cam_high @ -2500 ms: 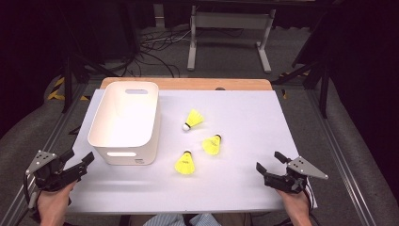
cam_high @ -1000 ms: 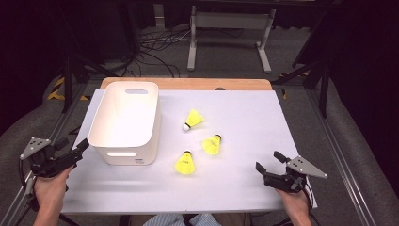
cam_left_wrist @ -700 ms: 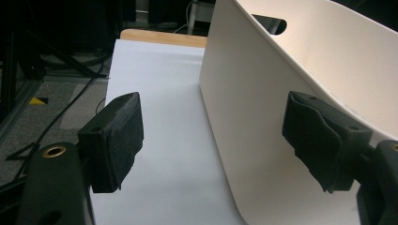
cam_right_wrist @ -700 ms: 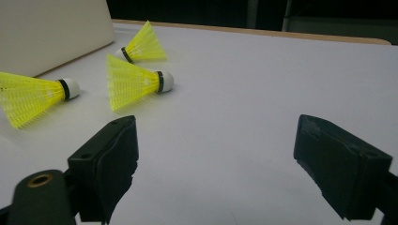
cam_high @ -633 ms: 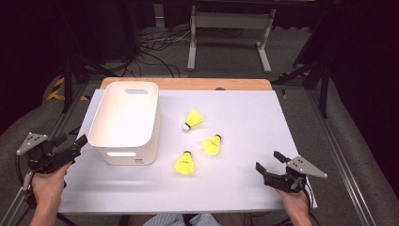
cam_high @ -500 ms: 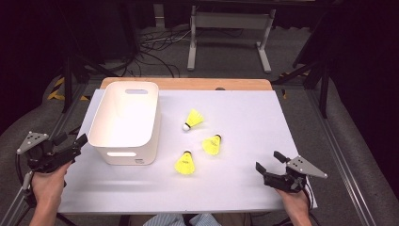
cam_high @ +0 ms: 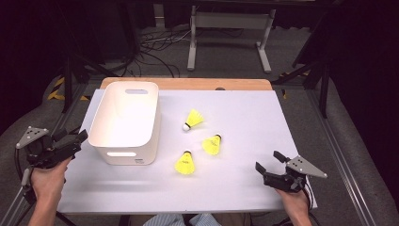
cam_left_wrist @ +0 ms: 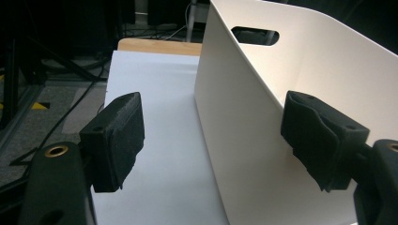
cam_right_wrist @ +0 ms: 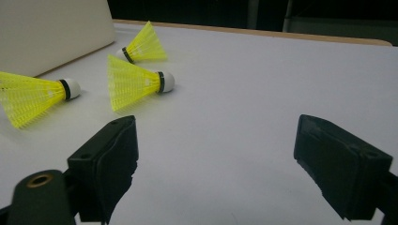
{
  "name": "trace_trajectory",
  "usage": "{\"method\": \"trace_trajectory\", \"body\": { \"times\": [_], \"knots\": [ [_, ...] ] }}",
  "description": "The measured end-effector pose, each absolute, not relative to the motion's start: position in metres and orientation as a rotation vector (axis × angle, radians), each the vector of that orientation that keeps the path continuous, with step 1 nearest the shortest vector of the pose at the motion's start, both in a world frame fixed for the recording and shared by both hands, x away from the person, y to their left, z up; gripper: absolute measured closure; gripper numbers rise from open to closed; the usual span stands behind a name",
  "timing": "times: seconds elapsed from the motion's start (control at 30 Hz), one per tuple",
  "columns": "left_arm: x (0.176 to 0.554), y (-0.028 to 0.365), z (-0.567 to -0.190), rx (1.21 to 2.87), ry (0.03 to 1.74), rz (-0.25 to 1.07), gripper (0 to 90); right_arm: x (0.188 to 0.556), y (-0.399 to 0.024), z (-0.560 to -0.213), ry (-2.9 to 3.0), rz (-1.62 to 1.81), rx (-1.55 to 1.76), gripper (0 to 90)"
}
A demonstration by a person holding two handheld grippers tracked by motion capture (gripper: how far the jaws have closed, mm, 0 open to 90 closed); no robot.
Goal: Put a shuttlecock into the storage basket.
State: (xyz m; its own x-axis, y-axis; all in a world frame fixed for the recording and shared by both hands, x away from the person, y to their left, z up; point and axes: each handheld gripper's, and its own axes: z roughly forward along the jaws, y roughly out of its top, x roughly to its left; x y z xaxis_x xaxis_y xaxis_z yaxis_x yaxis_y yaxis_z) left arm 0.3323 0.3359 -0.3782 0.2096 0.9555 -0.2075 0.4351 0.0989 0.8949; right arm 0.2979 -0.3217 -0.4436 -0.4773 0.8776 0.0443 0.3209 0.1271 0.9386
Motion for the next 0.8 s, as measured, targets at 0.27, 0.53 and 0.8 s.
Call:
{"method": "trace_trajectory", "body": {
  "times": [0.27, 0.53, 0.8],
  "knots": [
    [0.334, 0.332, -0.371, 1.500, 1.377, 0.659, 23.0, 0.298, -0.322, -0.444, 1.873, 1.347, 1.154, 14.5],
    [0.335, 0.325, -0.363, 1.509, 1.366, 0.652, 23.4, 0.298, -0.322, -0.444, 1.874, 1.350, 1.153, 14.5],
    [0.337, 0.316, -0.358, 1.529, 1.349, 0.641, 23.3, 0.298, -0.322, -0.444, 1.875, 1.350, 1.152, 14.5]
  ]
}}
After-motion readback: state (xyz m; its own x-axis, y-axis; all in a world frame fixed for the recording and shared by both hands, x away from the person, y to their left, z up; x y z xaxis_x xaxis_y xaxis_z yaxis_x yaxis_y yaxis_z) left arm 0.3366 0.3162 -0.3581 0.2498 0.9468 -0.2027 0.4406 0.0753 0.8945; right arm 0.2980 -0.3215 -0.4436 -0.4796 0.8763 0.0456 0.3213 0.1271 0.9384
